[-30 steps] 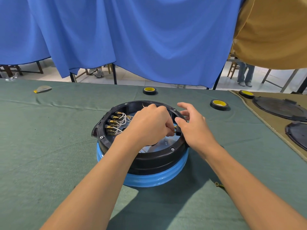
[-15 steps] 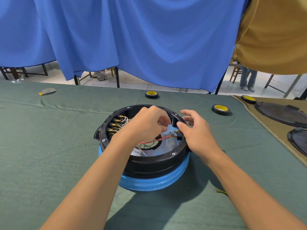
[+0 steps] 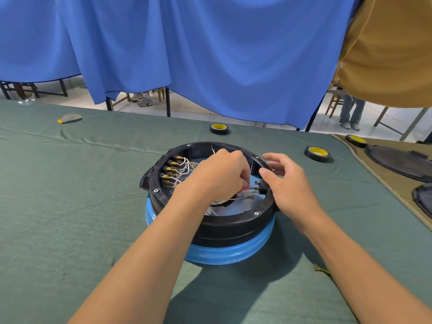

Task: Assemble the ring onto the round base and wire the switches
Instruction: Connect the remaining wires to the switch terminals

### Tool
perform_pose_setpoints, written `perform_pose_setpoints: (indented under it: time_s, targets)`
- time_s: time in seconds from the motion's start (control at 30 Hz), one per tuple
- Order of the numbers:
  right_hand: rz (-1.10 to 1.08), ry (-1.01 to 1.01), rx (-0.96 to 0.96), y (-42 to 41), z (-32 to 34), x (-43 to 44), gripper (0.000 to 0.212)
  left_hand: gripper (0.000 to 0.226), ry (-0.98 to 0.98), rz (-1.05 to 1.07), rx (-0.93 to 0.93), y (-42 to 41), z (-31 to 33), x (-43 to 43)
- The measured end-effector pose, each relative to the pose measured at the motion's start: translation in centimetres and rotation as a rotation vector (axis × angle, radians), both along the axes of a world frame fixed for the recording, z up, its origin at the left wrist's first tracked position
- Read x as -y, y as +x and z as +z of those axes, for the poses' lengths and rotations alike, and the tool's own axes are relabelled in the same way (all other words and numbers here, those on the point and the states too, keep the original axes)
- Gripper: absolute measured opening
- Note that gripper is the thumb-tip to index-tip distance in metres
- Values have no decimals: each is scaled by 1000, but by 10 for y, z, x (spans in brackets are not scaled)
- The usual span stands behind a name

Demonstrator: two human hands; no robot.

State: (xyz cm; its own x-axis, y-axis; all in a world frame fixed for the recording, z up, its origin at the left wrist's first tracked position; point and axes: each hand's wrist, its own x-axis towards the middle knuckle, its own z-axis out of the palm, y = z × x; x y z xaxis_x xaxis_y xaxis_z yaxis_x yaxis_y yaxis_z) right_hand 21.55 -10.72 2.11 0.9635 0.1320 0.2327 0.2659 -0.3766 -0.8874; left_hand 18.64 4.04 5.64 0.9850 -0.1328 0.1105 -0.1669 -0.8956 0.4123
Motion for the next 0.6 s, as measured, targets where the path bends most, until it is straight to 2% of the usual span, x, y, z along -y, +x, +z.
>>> perform_pose_setpoints:
  time_s: [0.33,0.6]
  targets:
    - [6,85,41,7,2,5,26,25,-72,-43,-82,1,-5,1]
    - [220,99,-41,23,10,9,35,27,-55,-33,-162,-7,0,0]
